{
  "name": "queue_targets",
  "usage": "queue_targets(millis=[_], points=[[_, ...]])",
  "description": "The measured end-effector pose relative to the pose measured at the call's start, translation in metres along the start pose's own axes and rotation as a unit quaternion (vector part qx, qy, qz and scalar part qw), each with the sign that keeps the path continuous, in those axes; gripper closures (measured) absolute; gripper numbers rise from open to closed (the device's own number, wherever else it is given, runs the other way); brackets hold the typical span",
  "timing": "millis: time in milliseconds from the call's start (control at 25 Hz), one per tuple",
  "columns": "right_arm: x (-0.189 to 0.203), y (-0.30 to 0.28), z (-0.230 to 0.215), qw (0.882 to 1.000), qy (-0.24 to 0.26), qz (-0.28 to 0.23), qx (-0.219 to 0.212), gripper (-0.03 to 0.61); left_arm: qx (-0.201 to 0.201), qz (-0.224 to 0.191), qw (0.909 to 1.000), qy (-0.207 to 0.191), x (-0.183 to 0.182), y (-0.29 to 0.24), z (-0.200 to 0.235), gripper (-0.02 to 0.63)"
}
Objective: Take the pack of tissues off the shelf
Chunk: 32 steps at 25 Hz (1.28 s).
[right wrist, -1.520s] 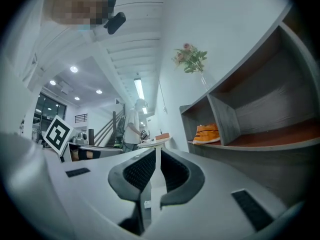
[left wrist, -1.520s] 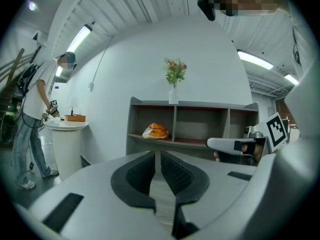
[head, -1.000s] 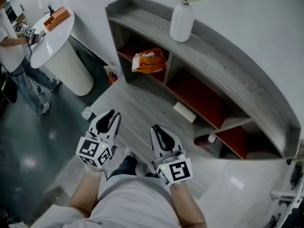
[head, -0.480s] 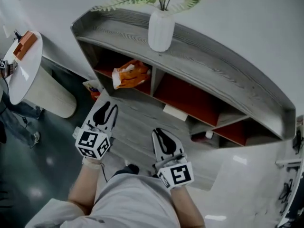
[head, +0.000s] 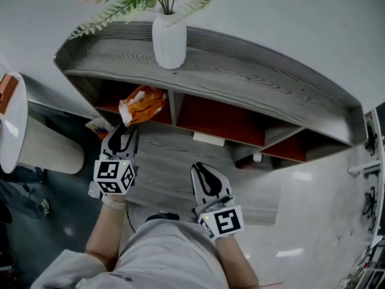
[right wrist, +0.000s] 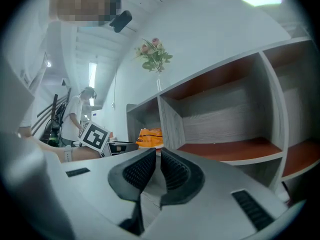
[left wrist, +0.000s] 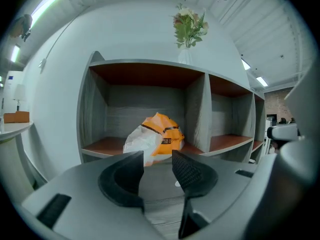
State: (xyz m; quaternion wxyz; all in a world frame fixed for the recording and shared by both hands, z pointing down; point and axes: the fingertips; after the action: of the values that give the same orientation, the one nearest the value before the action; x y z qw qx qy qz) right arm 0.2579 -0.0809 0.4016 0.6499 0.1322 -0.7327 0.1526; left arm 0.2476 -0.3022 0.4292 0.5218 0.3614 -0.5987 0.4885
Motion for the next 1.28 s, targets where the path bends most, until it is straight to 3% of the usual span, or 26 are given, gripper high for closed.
queue_targets(millis=[280, 600, 920, 1280], points=[[0.004, 0.008, -0.005, 1.000, 0.000, -0.001, 0.031, 0.538, -0.010, 0.000, 0.9996, -0.028, 0.001, -0.013, 0.006, 0.451], [0.006, 0.006, -0.005, 1.000, 0.002, 0.002, 0.028, 0.538, 0.006, 0.006, 0.9995, -0.031, 0.004, -0.016, 0.005, 0.558], [0.002, 0.005, 0.000, 1.000, 0.003, -0.002, -0.004, 0.538, -0.004, -0.007, 0.9993, -0.036, -0.006, 0.005, -0.001, 0.584], [-0.004, 0.005, 0.016, 0.997, 0.002, -0.004, -0.076, 0.538, -0.062, -0.019, 0.9975, -0.027, -0.011, 0.057, 0.003, 0.595]])
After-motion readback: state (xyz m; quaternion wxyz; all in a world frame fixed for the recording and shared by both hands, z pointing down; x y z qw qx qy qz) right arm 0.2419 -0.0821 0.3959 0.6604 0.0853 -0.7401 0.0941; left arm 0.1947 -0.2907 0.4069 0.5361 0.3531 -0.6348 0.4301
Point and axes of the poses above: the fingertips, and each gripper's own axes: y backward along the fingers, z to its left, x out of its underside, and after that the axes turned 1 degree about -x, right-handed
